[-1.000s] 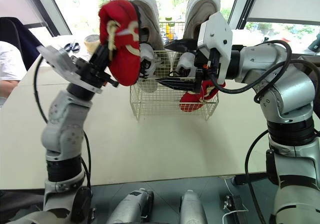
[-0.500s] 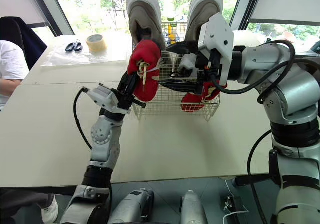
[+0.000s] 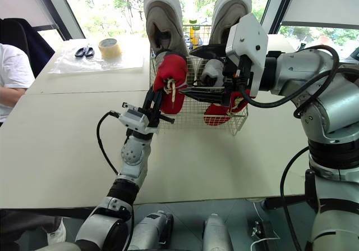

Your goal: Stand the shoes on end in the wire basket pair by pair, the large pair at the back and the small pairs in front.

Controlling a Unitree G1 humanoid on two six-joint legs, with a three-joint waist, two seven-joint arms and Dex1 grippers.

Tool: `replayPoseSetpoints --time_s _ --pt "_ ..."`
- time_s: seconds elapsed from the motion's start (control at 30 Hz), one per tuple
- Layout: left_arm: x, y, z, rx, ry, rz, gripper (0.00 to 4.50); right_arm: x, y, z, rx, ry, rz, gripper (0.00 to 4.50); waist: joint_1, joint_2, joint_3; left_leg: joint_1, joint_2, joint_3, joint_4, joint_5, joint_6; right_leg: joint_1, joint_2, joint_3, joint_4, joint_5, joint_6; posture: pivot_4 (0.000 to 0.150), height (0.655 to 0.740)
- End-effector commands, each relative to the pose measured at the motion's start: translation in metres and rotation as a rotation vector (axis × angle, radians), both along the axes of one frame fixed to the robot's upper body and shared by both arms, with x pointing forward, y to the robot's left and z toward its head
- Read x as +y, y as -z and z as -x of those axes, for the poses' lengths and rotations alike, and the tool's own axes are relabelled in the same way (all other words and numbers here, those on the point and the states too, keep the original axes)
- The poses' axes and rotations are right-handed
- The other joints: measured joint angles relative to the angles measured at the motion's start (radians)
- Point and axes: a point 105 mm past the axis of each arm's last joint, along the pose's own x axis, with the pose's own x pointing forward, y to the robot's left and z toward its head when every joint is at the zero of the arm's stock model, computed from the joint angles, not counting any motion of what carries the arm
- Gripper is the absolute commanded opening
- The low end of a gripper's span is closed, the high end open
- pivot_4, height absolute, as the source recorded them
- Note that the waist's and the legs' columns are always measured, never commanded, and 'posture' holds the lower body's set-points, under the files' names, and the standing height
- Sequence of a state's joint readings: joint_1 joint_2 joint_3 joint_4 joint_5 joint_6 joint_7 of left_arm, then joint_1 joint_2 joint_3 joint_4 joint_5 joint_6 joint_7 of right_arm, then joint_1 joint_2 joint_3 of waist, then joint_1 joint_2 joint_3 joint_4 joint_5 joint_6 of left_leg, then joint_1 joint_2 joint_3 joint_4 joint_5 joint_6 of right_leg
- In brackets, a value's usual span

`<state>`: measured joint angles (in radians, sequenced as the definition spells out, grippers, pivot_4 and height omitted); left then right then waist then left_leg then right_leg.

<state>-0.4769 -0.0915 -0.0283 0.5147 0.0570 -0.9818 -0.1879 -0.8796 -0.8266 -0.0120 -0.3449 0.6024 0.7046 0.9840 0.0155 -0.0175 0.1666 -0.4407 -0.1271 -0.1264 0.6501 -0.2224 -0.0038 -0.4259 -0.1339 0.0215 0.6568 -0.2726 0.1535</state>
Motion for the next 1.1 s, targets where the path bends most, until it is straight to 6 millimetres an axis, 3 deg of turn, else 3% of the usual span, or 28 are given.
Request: replayPoseSetpoints --time_s 0.03,0.23,0.53,0.83,0.93,1.03,1.1 --pt "0.007 0.006 0.005 -0.004 -0.016 -0.012 1.58 -0.005 -0.012 0.006 -0.065 0.013 -0.014 4.50 -0.001 0.000 0.000 0.000 0.000 0.000 0.000 0.000 0.000 0.000 0.000 0.000 0.000 0.000 0.000 0.150 0.7400" --pt "0.028 0.011 0.010 0.019 -0.060 -0.064 4.46 -0.005 -0.012 0.005 -0.074 0.015 -0.021 4.50 -0.004 0.003 -0.002 0.000 0.000 0.000 -0.001 0.000 0.000 -0.001 0.000 0.000 0.000 0.000 0.000 0.150 0.7400" --pt "0.085 0.023 0.022 0.140 -0.054 -0.306 4.46 -0.006 -0.012 0.004 -0.081 0.016 -0.020 4.50 -0.005 0.004 -0.002 0.000 0.001 0.000 -0.002 0.000 0.000 -0.002 0.001 0.001 0.000 0.000 0.000 0.150 0.7400" --pt "0.119 0.027 0.043 0.550 0.138 -0.432 4.46 -0.005 -0.012 0.001 -0.092 0.005 -0.028 4.50 -0.009 0.005 -0.001 0.000 0.001 -0.001 -0.002 -0.003 0.005 -0.001 0.001 0.001 0.000 0.000 0.000 0.150 0.7400" --pt "0.128 0.008 0.045 0.643 0.159 -0.396 4.46 -0.009 -0.012 0.000 -0.095 0.020 -0.023 4.50 -0.007 0.006 0.000 0.000 0.001 -0.001 -0.003 -0.003 0.005 -0.001 0.001 0.001 0.000 0.000 0.000 0.150 0.7400" --pt "0.128 -0.055 0.052 0.633 0.371 -0.308 4.46 -0.034 -0.016 0.001 -0.090 0.105 0.013 4.50 0.002 0.005 0.001 0.000 0.001 -0.005 -0.002 -0.003 0.005 -0.002 0.002 -0.002 0.000 0.000 -0.001 0.150 0.7400" --pt "0.127 -0.076 0.054 0.621 0.419 -0.358 4.46 -0.050 -0.020 0.003 -0.082 0.158 0.032 4.50 0.003 0.006 0.001 0.000 0.001 -0.007 -0.001 -0.003 0.005 -0.003 0.002 -0.005 -0.001 0.000 -0.001 0.150 0.7400"
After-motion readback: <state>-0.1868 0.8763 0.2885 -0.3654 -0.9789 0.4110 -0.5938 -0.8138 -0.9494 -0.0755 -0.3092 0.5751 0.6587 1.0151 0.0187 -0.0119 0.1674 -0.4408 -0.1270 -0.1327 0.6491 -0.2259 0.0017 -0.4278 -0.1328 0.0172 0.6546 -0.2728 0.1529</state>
